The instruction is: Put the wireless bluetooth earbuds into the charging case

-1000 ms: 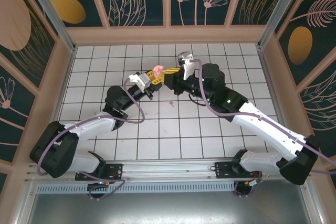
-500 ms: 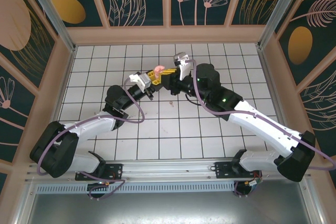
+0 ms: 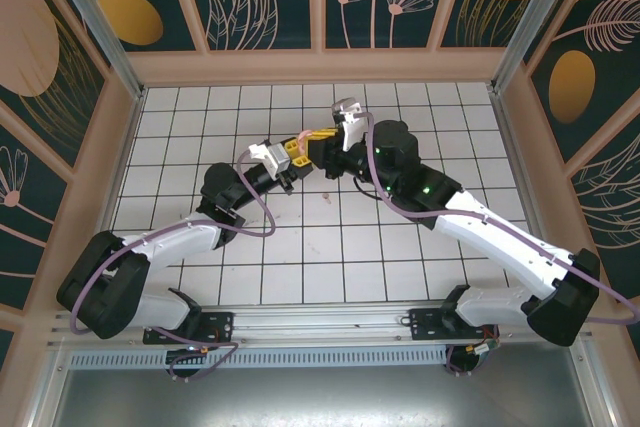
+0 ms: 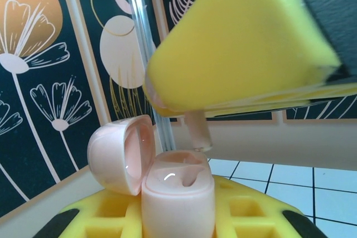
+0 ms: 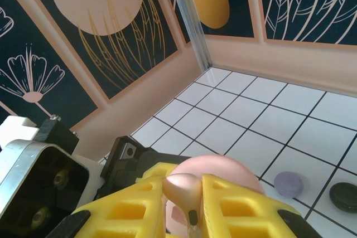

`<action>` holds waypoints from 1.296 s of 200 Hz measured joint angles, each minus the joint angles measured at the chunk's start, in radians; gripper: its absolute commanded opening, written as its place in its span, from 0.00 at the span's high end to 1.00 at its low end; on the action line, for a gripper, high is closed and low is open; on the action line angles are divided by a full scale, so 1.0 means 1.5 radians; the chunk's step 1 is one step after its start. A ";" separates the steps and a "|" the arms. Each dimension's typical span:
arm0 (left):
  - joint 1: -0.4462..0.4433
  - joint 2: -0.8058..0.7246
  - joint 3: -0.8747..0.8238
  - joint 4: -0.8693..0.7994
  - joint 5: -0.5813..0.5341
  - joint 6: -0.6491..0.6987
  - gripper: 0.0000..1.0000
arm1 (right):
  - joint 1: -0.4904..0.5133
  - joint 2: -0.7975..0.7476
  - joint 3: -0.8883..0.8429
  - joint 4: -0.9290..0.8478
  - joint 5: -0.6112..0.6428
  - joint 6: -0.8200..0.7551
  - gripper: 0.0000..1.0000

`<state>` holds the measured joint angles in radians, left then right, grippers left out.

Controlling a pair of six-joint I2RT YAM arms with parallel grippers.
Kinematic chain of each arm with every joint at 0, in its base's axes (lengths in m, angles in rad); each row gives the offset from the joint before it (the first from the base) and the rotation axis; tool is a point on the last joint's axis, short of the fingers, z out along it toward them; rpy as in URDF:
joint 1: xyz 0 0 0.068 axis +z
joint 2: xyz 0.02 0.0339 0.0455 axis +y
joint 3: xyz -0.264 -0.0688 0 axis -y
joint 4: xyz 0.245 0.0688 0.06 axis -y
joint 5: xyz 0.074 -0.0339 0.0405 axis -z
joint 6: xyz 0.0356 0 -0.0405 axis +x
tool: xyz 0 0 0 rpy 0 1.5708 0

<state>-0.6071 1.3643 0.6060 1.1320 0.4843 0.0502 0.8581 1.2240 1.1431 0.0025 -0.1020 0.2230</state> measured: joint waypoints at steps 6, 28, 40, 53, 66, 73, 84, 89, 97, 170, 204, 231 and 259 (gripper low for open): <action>-0.001 0.000 0.000 0.000 0.002 -0.001 1.00 | -0.001 0.001 0.000 0.000 0.000 0.000 0.80; -0.002 0.000 0.000 0.000 0.004 -0.002 1.00 | -0.004 0.005 0.000 0.000 0.000 0.000 0.80; -0.002 0.000 0.000 0.000 0.004 -0.002 1.00 | -0.004 0.005 0.000 0.000 0.000 0.000 0.80; -0.002 0.000 0.000 -0.001 0.004 -0.002 1.00 | -0.005 0.005 0.000 0.000 0.000 0.000 0.80; -0.002 0.000 0.000 -0.001 0.004 -0.002 1.00 | -0.005 0.005 0.000 0.000 0.000 0.000 0.80; -0.002 -0.001 0.000 -0.002 0.004 -0.002 1.00 | -0.005 0.005 0.000 0.000 0.000 0.000 0.80; -0.002 -0.001 0.002 -0.004 0.004 -0.002 1.00 | -0.006 0.005 0.000 0.000 0.000 0.000 0.80; -0.002 -0.002 0.002 -0.005 0.004 -0.002 1.00 | -0.006 0.005 -0.001 0.001 0.000 0.000 0.80; -0.002 -0.002 0.004 -0.007 0.004 -0.004 1.00 | -0.007 0.005 -0.001 0.001 0.000 0.000 0.81; -0.002 -0.002 0.009 -0.027 0.004 -0.037 1.00 | -0.010 0.005 -0.025 0.035 -0.001 0.000 0.81; -0.002 -0.002 0.014 -0.030 0.004 -0.045 1.00 | -0.010 0.005 -0.029 0.048 -0.001 0.001 0.81; -0.002 -0.002 0.019 -0.030 0.003 -0.052 1.00 | -0.010 0.005 -0.032 0.057 -0.003 0.008 0.81; -0.002 -0.001 0.022 -0.032 -0.001 -0.065 1.00 | -0.008 0.005 -0.049 0.076 -0.004 0.017 0.81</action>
<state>-0.6098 1.3624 0.6388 1.0843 0.4835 -0.0471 0.8459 1.2308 1.0691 0.1162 -0.1085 0.2478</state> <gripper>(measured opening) 0.244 0.192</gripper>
